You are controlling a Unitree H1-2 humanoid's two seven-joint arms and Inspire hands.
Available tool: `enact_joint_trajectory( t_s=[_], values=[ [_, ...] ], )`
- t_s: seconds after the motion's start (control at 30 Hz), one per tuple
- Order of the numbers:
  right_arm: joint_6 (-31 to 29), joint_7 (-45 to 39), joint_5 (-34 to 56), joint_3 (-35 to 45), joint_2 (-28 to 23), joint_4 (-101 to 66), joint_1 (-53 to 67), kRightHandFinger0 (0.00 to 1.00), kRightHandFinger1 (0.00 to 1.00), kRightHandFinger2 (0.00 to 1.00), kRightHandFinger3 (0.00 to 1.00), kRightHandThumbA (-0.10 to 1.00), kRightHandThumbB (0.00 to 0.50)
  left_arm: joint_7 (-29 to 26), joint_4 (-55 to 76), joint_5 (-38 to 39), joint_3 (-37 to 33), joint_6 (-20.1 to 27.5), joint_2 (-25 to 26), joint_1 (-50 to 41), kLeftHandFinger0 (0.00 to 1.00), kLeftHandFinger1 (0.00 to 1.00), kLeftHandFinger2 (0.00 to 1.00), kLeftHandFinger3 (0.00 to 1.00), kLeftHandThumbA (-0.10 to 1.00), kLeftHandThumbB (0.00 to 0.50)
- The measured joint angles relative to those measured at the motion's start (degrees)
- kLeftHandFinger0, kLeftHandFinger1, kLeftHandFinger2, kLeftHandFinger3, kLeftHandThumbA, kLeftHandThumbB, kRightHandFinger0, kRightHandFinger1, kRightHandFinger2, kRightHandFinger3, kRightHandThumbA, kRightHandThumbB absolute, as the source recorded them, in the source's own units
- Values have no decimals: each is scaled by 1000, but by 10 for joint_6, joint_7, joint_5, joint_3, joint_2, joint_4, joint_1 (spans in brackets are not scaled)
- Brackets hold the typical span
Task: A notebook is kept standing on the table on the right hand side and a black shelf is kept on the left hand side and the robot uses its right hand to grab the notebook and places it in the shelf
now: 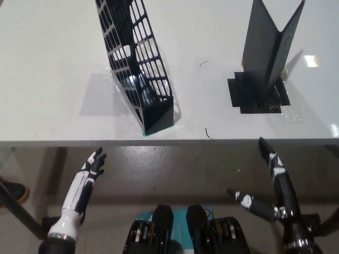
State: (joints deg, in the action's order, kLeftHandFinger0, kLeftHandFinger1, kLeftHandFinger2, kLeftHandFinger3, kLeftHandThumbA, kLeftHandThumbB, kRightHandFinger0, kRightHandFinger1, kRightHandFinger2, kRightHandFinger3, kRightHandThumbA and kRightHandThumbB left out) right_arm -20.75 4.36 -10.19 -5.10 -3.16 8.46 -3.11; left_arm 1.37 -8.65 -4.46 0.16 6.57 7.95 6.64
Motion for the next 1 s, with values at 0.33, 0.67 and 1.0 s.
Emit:
enact_joint_trajectory(
  t_s=[0.33, 0.67, 1.0],
  values=[
    [-18, 15, -13, -19, 11, -112, 70, 1000, 1000, 1000, 1000, 1000, 136, 9, 40, 9, -3, 17, -7, -55, 1000, 1000, 1000, 1000, 1000, 144],
    [-11, 54, -55, 56, 57, -200, -36, 1000, 1000, 1000, 1000, 1000, 256, 22, 60, 16, -5, 18, -11, -72, 1000, 1000, 1000, 1000, 1000, 148],
    [41, 87, -77, 121, 57, -158, -173, 1000, 1000, 1000, 1000, 1000, 333, 26, 64, 17, -6, 18, -13, -76, 1000, 1000, 1000, 1000, 1000, 179]
  ],
)
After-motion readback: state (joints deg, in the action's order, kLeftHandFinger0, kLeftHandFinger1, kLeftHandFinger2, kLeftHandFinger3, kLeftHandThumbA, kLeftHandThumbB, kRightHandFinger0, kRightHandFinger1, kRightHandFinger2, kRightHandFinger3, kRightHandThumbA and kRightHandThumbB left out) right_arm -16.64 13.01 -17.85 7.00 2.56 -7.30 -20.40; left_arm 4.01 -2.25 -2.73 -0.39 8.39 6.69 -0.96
